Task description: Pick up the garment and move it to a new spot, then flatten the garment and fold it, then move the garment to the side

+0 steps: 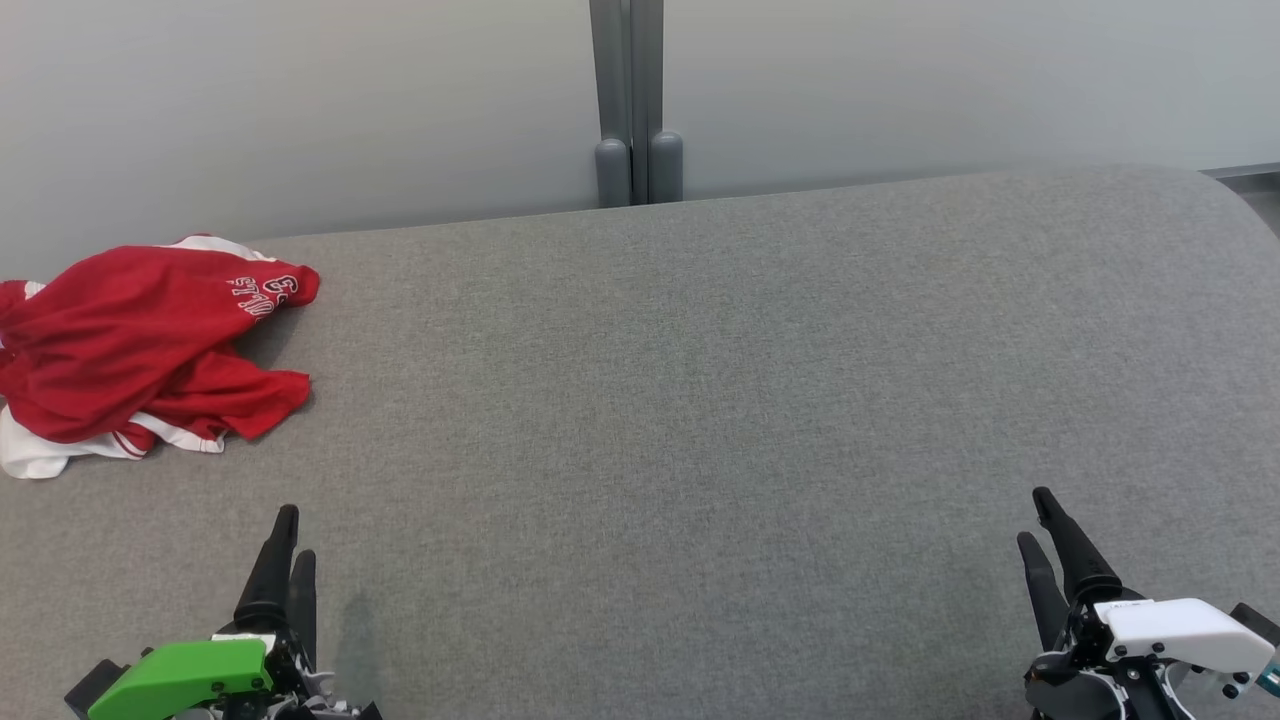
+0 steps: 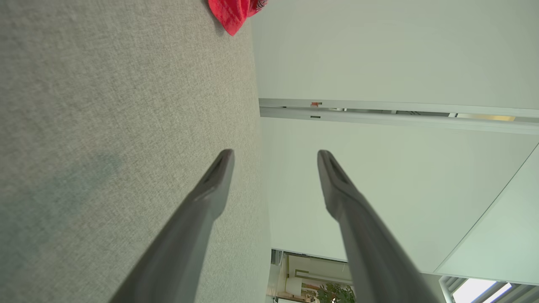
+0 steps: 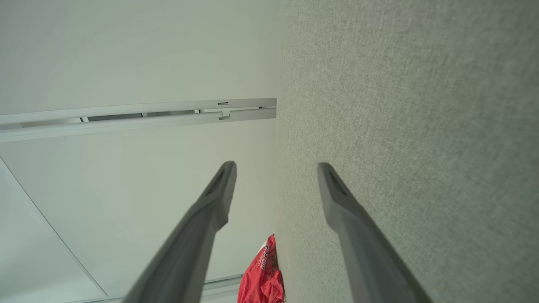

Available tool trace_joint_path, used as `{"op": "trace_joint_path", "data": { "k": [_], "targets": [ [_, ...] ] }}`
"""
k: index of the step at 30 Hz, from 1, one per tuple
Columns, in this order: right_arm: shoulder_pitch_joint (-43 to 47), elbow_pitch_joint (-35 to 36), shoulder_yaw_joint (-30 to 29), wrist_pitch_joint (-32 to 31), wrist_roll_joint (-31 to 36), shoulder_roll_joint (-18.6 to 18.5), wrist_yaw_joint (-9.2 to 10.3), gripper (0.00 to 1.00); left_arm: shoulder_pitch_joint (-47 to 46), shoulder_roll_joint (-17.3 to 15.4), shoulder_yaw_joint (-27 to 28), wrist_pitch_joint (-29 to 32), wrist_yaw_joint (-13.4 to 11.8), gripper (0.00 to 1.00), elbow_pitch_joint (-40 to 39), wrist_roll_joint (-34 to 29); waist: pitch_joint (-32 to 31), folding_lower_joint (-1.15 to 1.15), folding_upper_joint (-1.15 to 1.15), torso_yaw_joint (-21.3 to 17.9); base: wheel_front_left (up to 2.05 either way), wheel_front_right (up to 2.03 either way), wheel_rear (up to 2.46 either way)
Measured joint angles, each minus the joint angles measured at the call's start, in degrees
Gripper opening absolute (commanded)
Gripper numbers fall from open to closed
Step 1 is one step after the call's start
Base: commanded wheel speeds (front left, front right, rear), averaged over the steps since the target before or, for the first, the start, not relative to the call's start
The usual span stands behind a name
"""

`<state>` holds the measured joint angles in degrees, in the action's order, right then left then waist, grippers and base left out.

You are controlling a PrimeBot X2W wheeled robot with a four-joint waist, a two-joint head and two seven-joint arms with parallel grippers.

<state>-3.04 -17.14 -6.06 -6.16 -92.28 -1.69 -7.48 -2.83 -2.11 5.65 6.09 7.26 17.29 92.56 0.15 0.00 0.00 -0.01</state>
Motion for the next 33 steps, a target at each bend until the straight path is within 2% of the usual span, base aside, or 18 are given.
{"op": "trace_joint_path", "data": {
  "k": [7, 14, 20, 25, 33],
  "targets": [
    [0.18, 0.49, 0.94, 1.90, 0.71, 0.01, 0.00, 1.00, 0.19, 0.01, -1.96, -2.03, -0.01, 1.00, -0.90, -0.66, -0.11, 0.00, 0.00, 0.00, 0.00, 0.00, 0.00],
    [0.51, 1.23, 0.83, 3.79, 4.37, -0.02, 0.00, 1.00, 0.83, 0.00, -3.45, -3.85, -0.01, 1.00, -2.25, -3.65, -0.23, 0.00, 0.00, -0.01, 0.00, 0.00, 0.00],
    [0.70, 3.18, 0.70, 5.25, 12.16, -0.12, 0.00, 1.00, 0.87, -0.02, -4.41, -5.27, -0.01, 1.00, -3.87, -8.57, -0.34, 0.00, 0.00, -0.03, 0.00, 0.00, 0.00],
    [0.73, 5.64, 1.13, 6.45, 21.80, -0.16, 0.00, 1.00, 0.87, -0.04, -5.00, -6.34, -0.03, 1.00, -5.34, -14.30, -0.41, 0.00, 0.00, -0.03, 0.00, 0.00, 0.00],
    [0.96, 8.33, 1.54, 8.23, 32.86, -0.25, 0.00, 1.00, 0.86, -0.08, -6.22, -8.24, -0.80, 1.00, -7.65, -23.37, -0.48, 0.00, 0.00, -0.01, 0.00, 0.00, 0.00]
  ]
}}
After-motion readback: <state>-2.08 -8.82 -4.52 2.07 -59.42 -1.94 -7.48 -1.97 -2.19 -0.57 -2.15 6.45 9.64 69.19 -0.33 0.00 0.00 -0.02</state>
